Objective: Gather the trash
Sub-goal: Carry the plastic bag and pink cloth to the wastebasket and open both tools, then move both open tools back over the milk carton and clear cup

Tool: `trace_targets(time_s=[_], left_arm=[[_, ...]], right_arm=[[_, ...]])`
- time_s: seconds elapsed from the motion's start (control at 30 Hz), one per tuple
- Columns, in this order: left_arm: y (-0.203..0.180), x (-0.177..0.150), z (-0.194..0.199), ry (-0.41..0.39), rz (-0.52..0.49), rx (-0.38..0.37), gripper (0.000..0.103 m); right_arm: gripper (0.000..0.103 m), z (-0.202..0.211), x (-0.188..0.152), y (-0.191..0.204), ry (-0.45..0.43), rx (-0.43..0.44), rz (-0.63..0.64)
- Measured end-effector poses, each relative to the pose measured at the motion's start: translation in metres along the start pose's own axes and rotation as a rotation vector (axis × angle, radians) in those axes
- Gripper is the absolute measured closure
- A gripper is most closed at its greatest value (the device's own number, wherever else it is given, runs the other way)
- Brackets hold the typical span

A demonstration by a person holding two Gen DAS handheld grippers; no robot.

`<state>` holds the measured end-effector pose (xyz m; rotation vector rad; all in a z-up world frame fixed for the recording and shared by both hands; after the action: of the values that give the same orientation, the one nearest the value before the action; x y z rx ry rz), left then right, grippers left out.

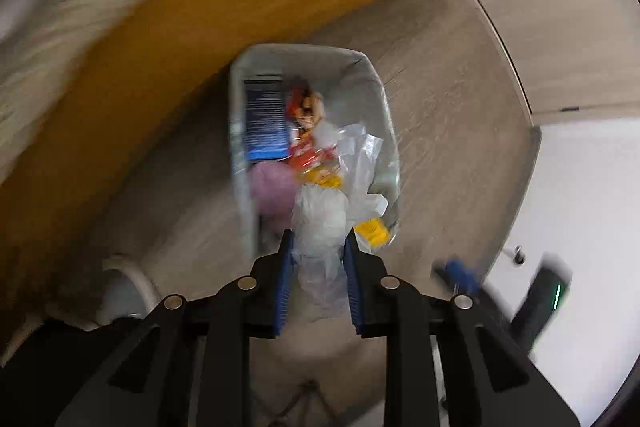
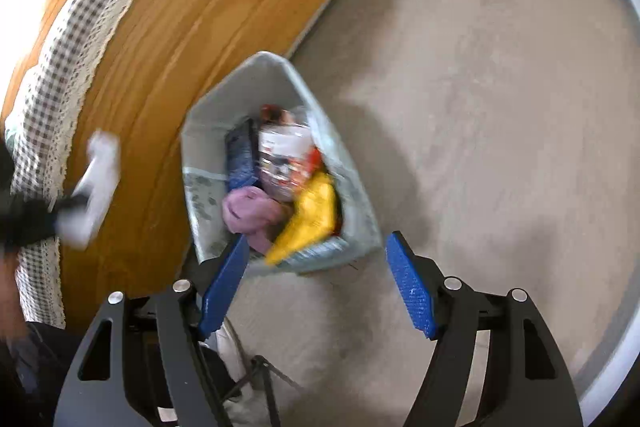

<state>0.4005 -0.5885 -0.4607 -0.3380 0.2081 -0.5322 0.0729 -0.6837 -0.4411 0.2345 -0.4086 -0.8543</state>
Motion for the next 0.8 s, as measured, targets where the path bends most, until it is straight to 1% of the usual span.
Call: trace_targets(time_s=[0.03,0.07,0.1,0.13,0.17,0.2,0.23,0.27,0.33,0.37,0.4,0.43,0.53,0.6,0.67,0.8], left_arm=[[-0.008,0.015,-0.013,0.019,0.004,-0.009,0.079],[-0.015,0.031,-0.026,0.026,0.011,-0.013,0.072],[-0.019,0.041,-0.034,0.021,0.009,-0.003,0.060],[-0.023,0.054,-0.043,0.004,-0.002,0.026,0.026],[-0.021,0.065,-0.049,-0.032,0.000,0.073,0.011],[-0.020,0.071,-0.051,-0.068,0.007,0.111,0.011],[-0.016,0.076,-0.052,-0.092,0.016,0.129,0.011],[-0.016,0.077,-0.053,-0.083,0.018,0.112,0.011],[-0.011,0.067,-0.051,-0.044,0.003,0.049,0.011],[-0.008,0.062,-0.049,-0.048,-0.006,0.054,0.011],[-0.004,0.056,-0.048,-0.061,-0.021,0.085,0.011],[0.002,0.050,-0.048,-0.066,-0.034,0.099,0.011],[0.006,0.029,-0.053,-0.034,-0.089,0.116,0.011],[0.007,0.019,-0.054,-0.014,-0.124,0.152,0.011],[0.007,0.007,-0.043,-0.032,-0.168,0.165,0.011],[0.009,-0.009,-0.006,-0.094,-0.215,0.128,0.011]], right_arm=[[0.034,0.001,-0.005,-0.002,0.004,-0.001,-0.011],[0.034,0.002,-0.008,-0.005,0.005,0.000,-0.030],[0.034,0.002,-0.012,-0.006,0.010,0.005,-0.042],[0.034,0.002,-0.016,-0.008,0.017,0.001,-0.047],[0.034,0.000,-0.019,-0.009,0.020,-0.009,-0.051],[0.034,-0.004,-0.022,-0.010,0.033,-0.012,-0.054],[0.034,-0.005,-0.024,-0.011,0.048,-0.010,-0.055],[0.034,-0.007,-0.027,-0.012,0.056,-0.006,-0.057],[0.034,-0.011,-0.032,-0.009,0.069,-0.004,-0.041],[0.034,-0.015,-0.033,-0.006,0.081,-0.006,-0.030],[0.034,-0.019,-0.034,-0.003,0.083,-0.006,-0.027],[0.034,-0.020,-0.034,-0.002,0.085,0.002,-0.026],[0.034,-0.020,-0.027,0.008,0.077,0.008,-0.002],[0.034,-0.017,-0.021,0.017,0.058,0.000,0.028],[0.034,-0.012,-0.016,0.021,0.035,-0.026,0.052],[0.034,-0.008,-0.009,0.022,0.050,-0.093,0.072]])
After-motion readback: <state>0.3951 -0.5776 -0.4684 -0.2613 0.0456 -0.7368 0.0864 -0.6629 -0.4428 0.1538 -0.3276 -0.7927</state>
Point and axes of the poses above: each gripper's, at about its wrist camera, not at the fingertips, and z roughly against the way its jaws point, y to its left, x to its top, the point moved 3 cm from there along -z, roughly the way its jaws point, and after that the axes turned 9 degrees about z, right-handed, at the moved point
